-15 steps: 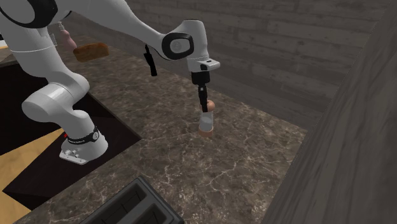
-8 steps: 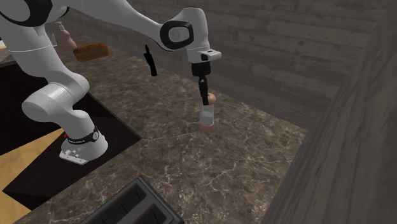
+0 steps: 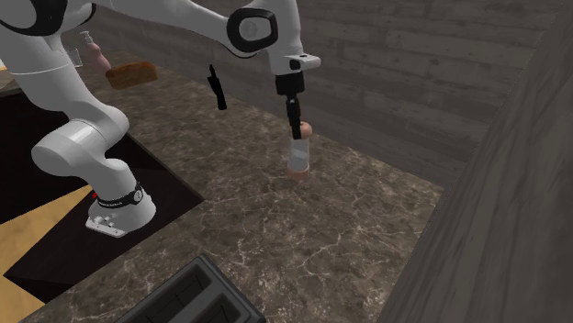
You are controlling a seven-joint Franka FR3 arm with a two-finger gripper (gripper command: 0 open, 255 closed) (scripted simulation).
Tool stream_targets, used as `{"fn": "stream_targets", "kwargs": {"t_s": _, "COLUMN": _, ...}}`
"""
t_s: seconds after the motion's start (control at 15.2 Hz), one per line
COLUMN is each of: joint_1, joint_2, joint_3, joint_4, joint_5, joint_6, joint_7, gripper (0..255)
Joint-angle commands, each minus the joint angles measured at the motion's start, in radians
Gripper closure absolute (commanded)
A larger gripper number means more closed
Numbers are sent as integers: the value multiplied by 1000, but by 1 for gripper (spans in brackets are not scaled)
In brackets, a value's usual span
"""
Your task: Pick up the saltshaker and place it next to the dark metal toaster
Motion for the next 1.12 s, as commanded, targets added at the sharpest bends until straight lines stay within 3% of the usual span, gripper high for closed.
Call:
{"fn": "stream_targets", "kwargs": {"t_s": 0.0, "joint_1": 1, "joint_2": -5, "joint_3": 1, "joint_4": 19, "joint_5": 5, "joint_6": -23, "joint_7": -8, "gripper": 255}}
{"fn": "stream_targets", "kwargs": {"t_s": 1.06, "joint_1": 4, "joint_2": -20, "joint_3": 4, "joint_4": 214, "joint_5": 33, "joint_6": -225, "joint_7": -69, "gripper": 255}}
